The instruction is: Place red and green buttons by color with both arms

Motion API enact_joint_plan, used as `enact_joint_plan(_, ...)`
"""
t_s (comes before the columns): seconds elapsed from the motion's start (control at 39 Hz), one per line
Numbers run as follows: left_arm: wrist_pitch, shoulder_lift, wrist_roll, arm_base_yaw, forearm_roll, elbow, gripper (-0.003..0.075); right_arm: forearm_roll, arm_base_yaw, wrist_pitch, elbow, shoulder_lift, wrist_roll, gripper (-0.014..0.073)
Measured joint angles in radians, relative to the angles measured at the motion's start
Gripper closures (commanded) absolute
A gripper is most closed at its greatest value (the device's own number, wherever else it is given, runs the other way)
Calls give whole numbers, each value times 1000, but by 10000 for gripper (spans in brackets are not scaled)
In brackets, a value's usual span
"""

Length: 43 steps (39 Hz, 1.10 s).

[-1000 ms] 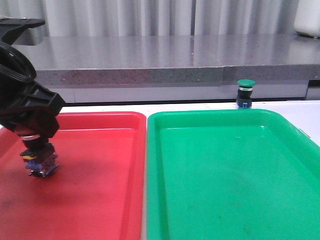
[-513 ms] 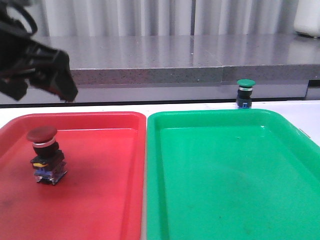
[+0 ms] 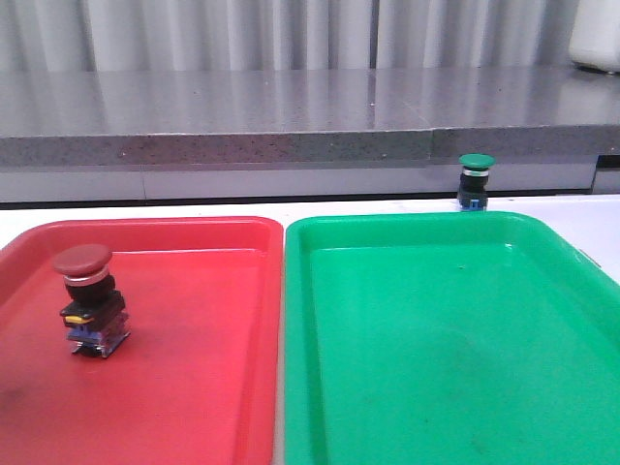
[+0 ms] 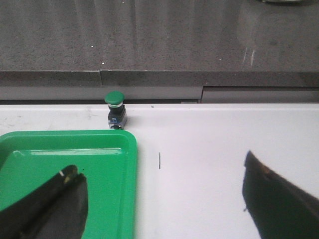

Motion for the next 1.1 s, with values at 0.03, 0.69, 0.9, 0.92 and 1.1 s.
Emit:
enact_joint_plan(0.03,0,-38,0,18,0,25,740,0,0,0,0,0,0,-50)
enact_joint_plan(0.69,-73,-925,0,71,-12,495,740,0,0,2,0,0,0,-50)
enact_joint_plan(0.9,-79,-953,0,71,-14,516,740,0,0,2,0,0,0,-50)
enact_joint_plan(0.92,-79,-953,0,71,-14,516,740,0,0,2,0,0,0,-50)
enact_joint_plan(1.1,-79,-953,0,71,-14,516,740,0,0,2,0,0,0,-50)
